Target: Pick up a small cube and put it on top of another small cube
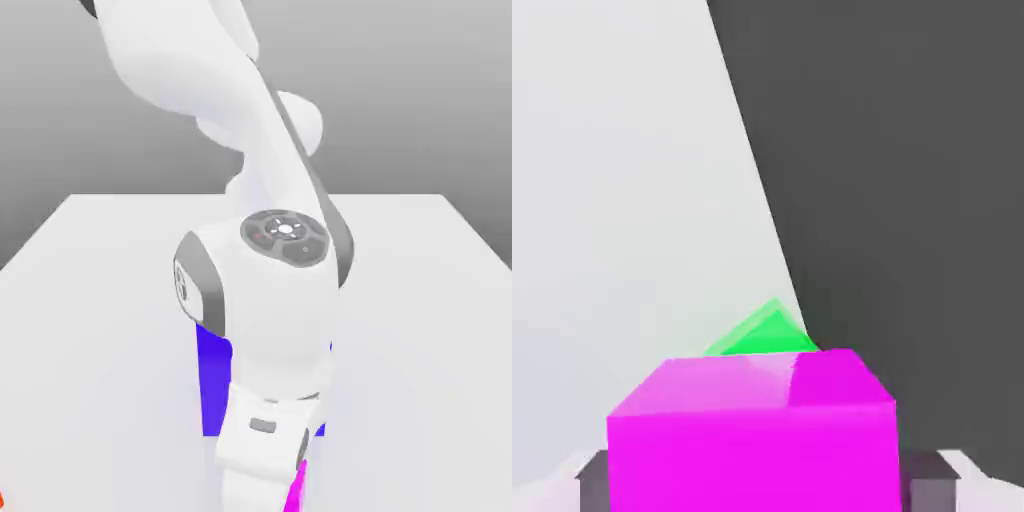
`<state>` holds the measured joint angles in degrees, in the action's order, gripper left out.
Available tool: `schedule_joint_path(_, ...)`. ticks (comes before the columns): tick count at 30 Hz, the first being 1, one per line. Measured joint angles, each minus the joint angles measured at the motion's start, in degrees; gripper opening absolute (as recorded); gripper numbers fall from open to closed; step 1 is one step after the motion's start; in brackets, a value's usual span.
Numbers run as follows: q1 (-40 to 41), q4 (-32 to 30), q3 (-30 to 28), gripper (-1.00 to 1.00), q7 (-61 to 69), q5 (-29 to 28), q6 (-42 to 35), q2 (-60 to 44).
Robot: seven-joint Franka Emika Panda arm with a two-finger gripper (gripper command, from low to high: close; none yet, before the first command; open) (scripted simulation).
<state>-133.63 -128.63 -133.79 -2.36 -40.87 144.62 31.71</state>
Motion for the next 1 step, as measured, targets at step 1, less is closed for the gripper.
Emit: schedule_joint_path(1, 0.00, 0.00, 0.00, 1.00, 0.00, 0.00, 0.00, 0.00)
